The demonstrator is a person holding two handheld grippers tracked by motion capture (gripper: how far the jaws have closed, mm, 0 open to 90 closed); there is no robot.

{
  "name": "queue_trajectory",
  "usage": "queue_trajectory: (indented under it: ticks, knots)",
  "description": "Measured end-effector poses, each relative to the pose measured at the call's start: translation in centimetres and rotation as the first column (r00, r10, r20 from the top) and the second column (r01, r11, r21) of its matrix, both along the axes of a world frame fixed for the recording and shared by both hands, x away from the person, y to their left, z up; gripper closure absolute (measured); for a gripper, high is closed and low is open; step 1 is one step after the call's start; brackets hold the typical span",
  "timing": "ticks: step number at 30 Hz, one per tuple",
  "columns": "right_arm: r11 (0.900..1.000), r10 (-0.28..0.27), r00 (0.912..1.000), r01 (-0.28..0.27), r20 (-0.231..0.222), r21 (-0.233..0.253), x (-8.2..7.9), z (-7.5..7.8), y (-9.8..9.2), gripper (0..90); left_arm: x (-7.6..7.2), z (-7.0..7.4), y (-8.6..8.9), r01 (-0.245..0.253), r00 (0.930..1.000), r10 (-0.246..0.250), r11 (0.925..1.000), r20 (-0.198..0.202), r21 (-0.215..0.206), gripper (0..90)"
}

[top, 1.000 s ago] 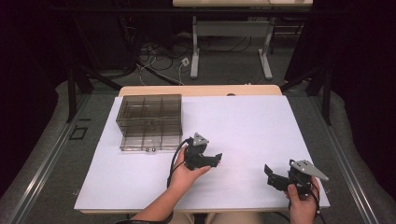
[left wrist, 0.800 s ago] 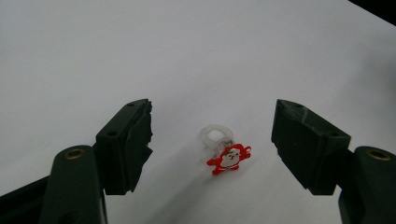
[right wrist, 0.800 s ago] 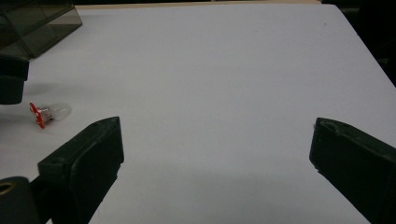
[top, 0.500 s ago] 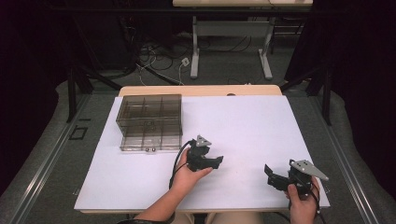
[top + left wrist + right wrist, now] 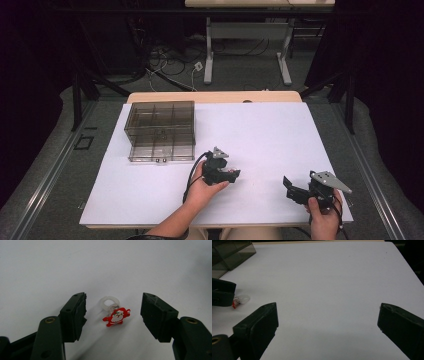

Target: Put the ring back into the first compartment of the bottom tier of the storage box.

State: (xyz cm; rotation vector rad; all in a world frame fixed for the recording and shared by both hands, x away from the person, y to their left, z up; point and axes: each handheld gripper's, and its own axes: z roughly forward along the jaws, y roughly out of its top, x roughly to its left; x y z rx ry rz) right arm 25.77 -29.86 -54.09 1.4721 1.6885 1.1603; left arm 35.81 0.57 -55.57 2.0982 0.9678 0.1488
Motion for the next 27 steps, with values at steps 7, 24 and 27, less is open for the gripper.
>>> queue_trajectory:
  ticks: [7,24,27]
  knots:
    - [1.000,0.001,1.0000,-0.001,-0.001,0.002,0.00,0.01,0.02,3.0,-0.07,-0.14,-0.02,0.008,1.0000,-0.008,0.9999,-0.002,0.011,41.7]
    - [1.000,0.000,1.0000,0.000,0.000,-0.001,0.01,0.01,-0.01,3.4,-0.41,-0.28,-0.46,0.012,0.9991,-0.012,0.9999,-0.042,0.006,54.0]
    - [1.000,0.002,1.0000,-0.002,0.001,-0.002,0.03,0.02,-0.01,3.4,-0.45,-0.30,-0.47,0.004,0.9990,-0.004,1.0000,-0.044,0.004,55.7]
